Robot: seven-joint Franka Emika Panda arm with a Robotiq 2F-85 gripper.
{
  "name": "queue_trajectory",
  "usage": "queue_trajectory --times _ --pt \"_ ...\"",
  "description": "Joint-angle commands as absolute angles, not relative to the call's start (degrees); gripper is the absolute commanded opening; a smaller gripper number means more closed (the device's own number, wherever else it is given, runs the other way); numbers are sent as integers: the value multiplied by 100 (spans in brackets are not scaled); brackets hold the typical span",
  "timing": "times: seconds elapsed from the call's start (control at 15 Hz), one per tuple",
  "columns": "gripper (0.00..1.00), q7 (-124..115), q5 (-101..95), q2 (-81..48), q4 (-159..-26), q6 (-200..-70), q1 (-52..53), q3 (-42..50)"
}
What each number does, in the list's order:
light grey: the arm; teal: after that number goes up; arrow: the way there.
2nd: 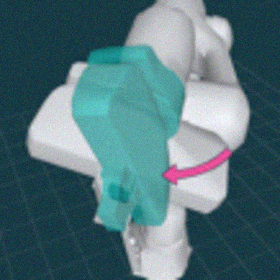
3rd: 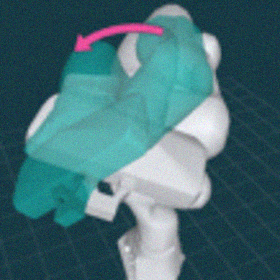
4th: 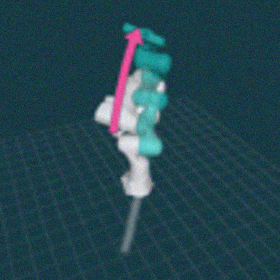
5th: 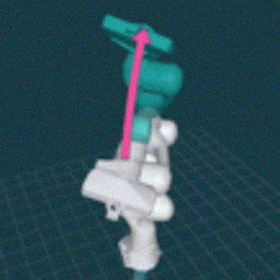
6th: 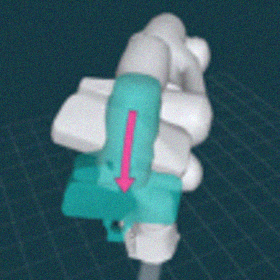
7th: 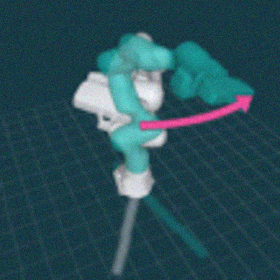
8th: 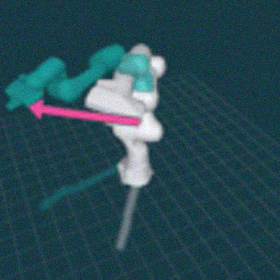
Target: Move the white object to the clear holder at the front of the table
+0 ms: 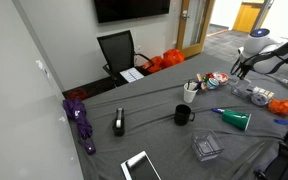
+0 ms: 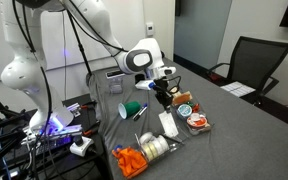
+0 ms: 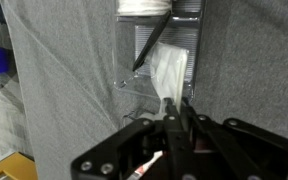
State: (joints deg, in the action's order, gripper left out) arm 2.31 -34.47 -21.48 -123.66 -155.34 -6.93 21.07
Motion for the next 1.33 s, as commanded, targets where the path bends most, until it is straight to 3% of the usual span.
queue_trajectory --times 0.0,0.87,1.27 --pt "2 612 -3307 -1684 -12734 -15617 -933 1897" --pt "2 2084 -1610 -214 -13825 -15452 -1092 1200" --pt "2 4449 1273 626 -14368 -14908 -910 957"
